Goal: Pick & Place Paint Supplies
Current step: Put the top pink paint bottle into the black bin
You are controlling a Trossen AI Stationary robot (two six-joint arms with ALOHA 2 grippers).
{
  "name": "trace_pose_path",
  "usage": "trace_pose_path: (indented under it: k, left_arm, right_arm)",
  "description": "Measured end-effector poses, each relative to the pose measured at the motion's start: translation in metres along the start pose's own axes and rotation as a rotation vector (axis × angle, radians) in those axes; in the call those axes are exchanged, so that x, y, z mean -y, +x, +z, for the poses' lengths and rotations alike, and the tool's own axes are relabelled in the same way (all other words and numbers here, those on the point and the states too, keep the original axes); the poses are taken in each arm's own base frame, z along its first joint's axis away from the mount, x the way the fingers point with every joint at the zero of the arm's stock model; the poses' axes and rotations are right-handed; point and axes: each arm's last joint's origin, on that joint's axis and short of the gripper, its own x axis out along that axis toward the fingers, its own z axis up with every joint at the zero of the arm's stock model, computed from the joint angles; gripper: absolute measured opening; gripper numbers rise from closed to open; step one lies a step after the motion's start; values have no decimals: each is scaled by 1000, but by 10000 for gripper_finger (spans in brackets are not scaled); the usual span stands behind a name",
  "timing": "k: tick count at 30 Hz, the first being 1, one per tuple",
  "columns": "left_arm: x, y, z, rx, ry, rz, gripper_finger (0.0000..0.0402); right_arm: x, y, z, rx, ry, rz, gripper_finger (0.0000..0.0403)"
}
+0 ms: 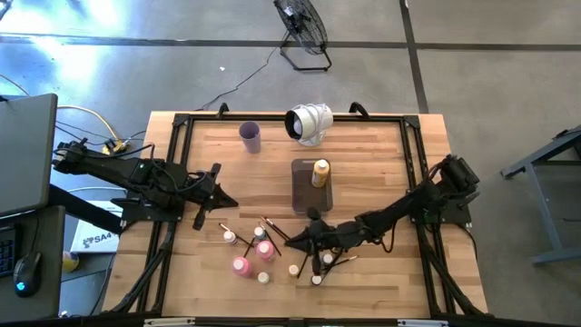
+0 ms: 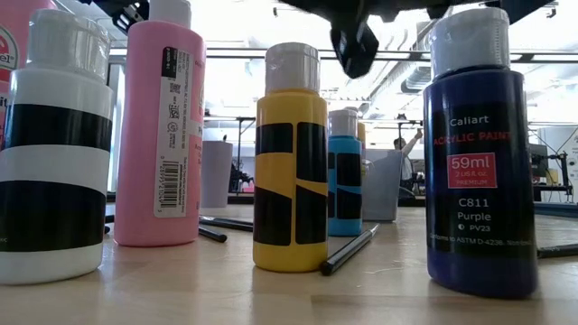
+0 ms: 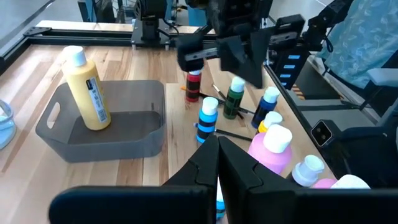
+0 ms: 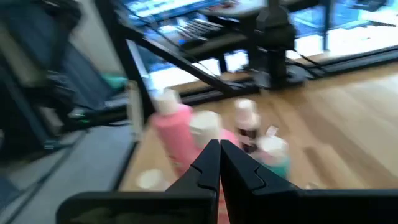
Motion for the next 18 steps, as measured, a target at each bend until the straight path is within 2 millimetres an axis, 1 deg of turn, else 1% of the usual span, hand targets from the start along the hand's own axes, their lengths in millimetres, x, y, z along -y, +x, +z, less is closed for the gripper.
trace_pose_path:
  k: [3,7,11,18]
  left_arm:
    - [0,0,0,-1,0,0,6]
    - [0,0,0,-2,0,2,6]
    - [0,0,0,-2,0,6,6]
    - [0,0,0,-2,1,9,6]
  right_arm:
    - [-1,0,0,0,-32,28,2]
    - [-1,0,0,-3,-33,35,2]
    - [-4,5,3,-56,-46,17,2]
    - [-15,21,27,-257,-133,-50,2]
